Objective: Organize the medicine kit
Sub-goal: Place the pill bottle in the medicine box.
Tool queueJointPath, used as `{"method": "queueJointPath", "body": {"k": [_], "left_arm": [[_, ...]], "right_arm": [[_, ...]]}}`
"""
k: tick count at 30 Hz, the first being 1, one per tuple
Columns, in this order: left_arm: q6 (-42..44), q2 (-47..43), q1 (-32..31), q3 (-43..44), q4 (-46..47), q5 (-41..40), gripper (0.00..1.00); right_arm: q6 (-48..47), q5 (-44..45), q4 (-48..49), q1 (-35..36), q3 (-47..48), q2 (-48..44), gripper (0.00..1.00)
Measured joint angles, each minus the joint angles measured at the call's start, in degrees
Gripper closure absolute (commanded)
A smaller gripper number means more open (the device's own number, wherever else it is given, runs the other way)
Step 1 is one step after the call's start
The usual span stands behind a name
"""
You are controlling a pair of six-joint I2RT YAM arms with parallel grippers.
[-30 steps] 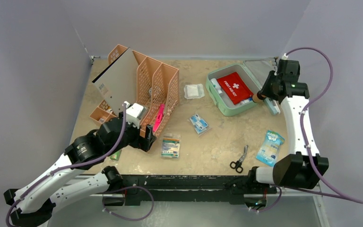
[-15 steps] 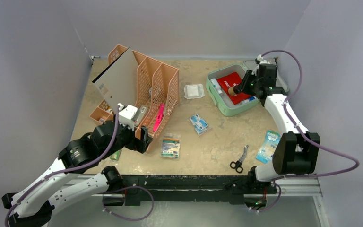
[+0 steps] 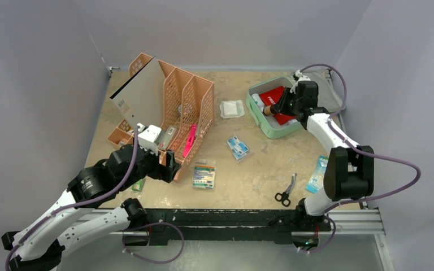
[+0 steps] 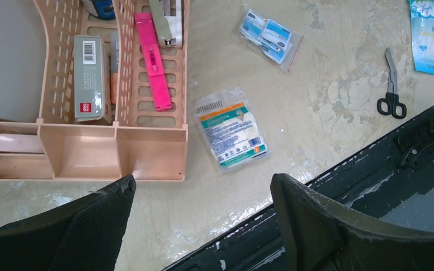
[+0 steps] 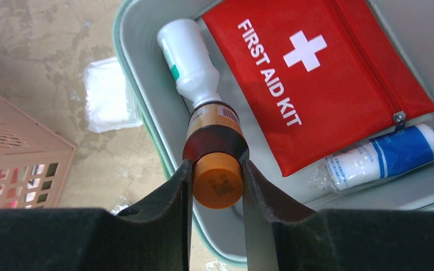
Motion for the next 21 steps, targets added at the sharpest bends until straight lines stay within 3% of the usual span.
{"method": "queueJointPath", "body": {"k": [14, 21], "left_arm": [[-1.2, 0.5, 0.0, 0.8, -0.4, -0.3, 0.12], [-1.5, 1.2, 0.0, 0.8, -0.4, -0.2, 0.12]], "right_arm": [[0.5, 0.4, 5.5, 0.6, -6.1, 1.4, 0.9], [0.5, 0.3, 6.5, 0.7, -7.2, 1.4, 0.71]]}}
